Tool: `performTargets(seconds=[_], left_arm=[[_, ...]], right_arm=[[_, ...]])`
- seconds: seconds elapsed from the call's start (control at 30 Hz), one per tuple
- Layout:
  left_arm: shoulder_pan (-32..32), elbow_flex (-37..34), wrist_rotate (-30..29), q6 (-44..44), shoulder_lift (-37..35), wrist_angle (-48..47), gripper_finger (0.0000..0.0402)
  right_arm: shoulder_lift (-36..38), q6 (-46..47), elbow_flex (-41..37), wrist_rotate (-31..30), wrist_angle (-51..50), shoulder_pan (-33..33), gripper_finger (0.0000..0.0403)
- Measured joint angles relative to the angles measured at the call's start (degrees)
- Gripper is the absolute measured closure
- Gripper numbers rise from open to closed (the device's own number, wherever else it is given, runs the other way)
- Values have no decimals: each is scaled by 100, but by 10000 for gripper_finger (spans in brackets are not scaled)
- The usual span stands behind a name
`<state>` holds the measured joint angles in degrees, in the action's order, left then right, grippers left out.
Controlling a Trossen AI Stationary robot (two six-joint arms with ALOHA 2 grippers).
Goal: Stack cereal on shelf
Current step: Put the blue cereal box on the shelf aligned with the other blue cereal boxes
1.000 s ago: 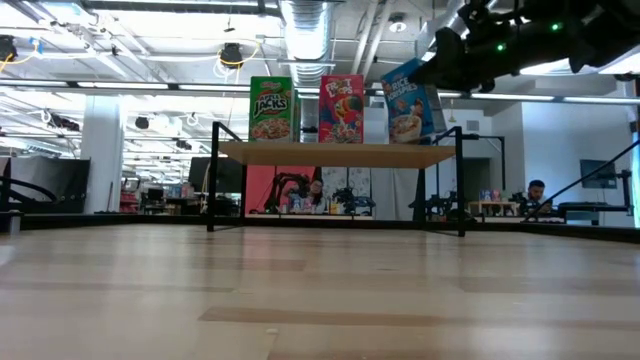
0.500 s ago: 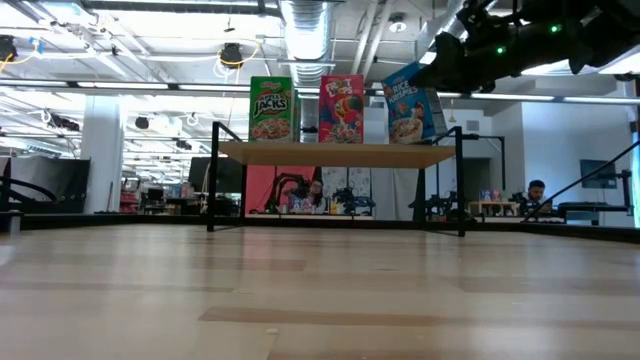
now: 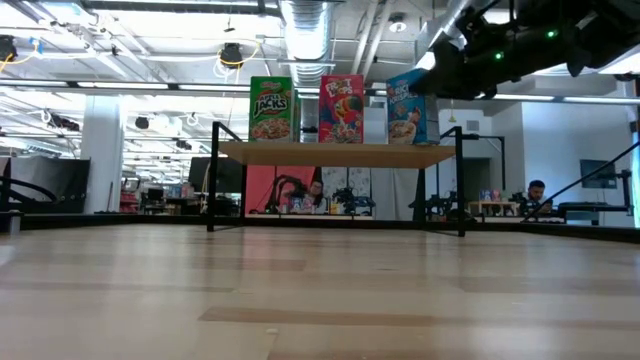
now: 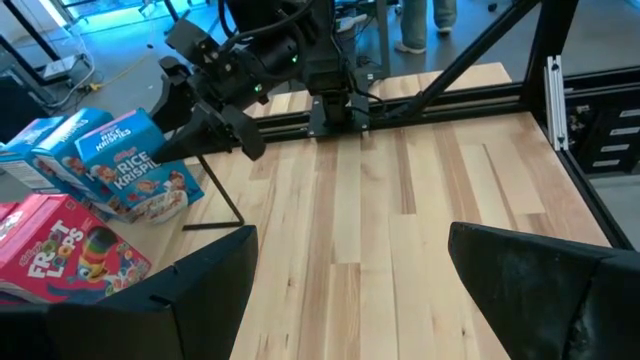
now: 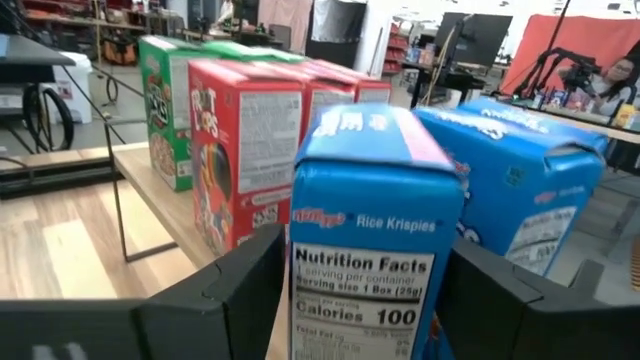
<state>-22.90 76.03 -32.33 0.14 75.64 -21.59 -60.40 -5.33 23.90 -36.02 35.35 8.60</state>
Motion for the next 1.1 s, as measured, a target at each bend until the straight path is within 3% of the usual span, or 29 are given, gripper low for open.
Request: performTargets(seconds=[0.37,0.57,1.1], left_arm=[[-1,0,2,-17,0,0,84],[-1,-2,3,-32,0,0,84],[0,-2,6,-39,0,5,84]], right_arm=[[65,97,0,-217,-260,-137,147],[311,91,0,-749,-591,-297,147],[494,232,-2,-765,-1022,-214,147]])
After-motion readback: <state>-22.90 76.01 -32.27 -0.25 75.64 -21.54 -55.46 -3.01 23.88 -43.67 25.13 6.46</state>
